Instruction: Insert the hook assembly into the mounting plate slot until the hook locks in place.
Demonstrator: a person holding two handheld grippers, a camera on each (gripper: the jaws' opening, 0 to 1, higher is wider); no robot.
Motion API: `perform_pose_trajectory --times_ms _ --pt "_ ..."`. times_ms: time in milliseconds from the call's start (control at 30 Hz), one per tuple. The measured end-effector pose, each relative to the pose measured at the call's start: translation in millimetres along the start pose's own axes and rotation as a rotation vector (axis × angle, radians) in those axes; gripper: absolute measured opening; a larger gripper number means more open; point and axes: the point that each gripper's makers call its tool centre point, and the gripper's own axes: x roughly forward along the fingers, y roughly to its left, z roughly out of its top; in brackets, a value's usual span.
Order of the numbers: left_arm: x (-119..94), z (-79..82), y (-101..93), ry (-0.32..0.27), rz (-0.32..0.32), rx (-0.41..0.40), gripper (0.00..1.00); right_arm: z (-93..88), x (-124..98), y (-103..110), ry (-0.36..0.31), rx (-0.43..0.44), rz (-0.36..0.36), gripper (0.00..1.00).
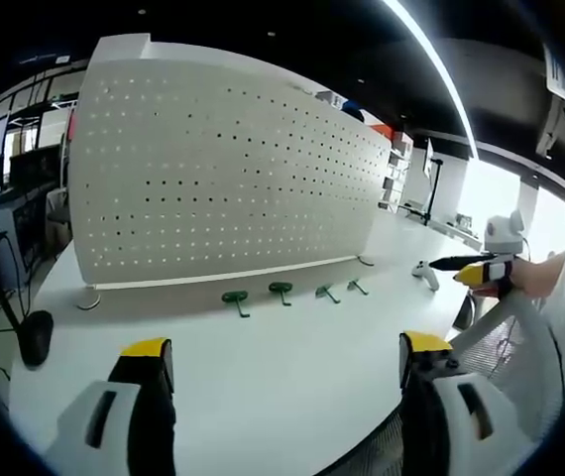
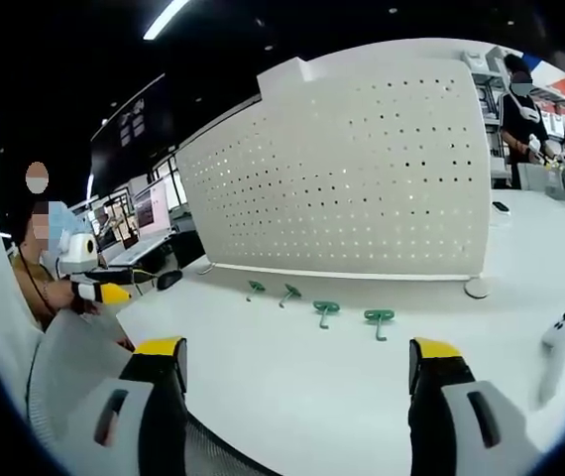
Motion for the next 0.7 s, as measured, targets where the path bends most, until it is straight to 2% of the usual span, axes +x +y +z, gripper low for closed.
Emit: perform_pose_trajectory --times_ms 367,533,700 --pt "0.0 1.4 -2.1 0.012 -0.014 0.014 0.97 1.0 1.2 1.4 0.010 -0.021 0.009 0.89" --pt "2.6 7.8 -1.5 0.015 -0.024 0.023 0.96 2.3 2.4 2.5 0.018 -0.032 0.017 0.89" --pt "6.9 7.5 -1.0 0.037 -0.043 0.043 0.94 2.2 3.6 4.2 0.027 -0.039 0.024 0.88"
